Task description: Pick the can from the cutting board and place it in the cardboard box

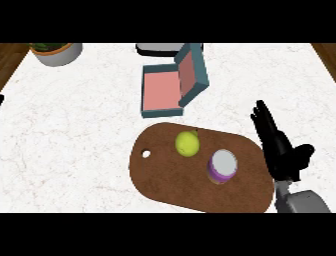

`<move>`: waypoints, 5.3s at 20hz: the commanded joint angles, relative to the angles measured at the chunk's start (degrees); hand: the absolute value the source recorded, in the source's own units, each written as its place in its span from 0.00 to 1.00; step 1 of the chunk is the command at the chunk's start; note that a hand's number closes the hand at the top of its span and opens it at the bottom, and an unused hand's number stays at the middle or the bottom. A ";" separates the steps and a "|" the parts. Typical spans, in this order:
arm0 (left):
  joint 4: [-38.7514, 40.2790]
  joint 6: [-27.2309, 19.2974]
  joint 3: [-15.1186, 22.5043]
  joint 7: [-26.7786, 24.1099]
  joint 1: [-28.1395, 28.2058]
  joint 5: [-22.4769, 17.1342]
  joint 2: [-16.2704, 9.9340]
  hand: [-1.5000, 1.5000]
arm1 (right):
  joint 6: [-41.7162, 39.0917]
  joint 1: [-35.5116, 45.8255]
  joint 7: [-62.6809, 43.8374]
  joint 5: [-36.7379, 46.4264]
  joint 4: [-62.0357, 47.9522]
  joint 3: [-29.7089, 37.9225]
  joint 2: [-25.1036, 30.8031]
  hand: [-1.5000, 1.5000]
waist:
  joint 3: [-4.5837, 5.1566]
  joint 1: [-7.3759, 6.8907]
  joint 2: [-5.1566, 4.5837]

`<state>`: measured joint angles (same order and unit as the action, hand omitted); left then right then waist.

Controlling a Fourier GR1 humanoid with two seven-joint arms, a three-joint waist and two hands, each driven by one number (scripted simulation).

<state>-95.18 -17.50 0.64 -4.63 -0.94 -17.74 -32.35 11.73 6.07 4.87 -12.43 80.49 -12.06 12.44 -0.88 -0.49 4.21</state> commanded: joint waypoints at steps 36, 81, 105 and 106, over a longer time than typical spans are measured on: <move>2.81 1.14 7.96 9.39 -3.82 -0.04 15.10 0.50 | -15.54 -1.20 -50.34 2.64 44.14 2.73 31.90 0.00 | 0.93 -0.15 -4.32; -0.02 7.99 -2.11 18.25 -6.51 8.73 22.72 0.50 | -23.28 1.38 -51.08 40.10 23.47 -5.82 -2.77 0.00 | 0.88 0.42 -4.21; -2.17 12.97 -5.22 17.79 -3.36 9.44 24.48 0.50 | -26.06 0.42 -48.37 46.65 20.53 -5.52 -10.29 0.00 | 0.88 0.34 -4.17; -3.98 9.30 -2.27 17.22 -2.35 13.56 26.79 0.50 | -25.95 -3.27 -42.56 46.31 19.03 -4.70 -7.11 0.00 | 0.87 0.39 -4.17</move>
<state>-95.85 -7.05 -3.07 12.99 -6.13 -6.28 -6.73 -14.51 4.03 -41.62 32.85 101.82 -17.37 4.16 0.01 -0.01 0.03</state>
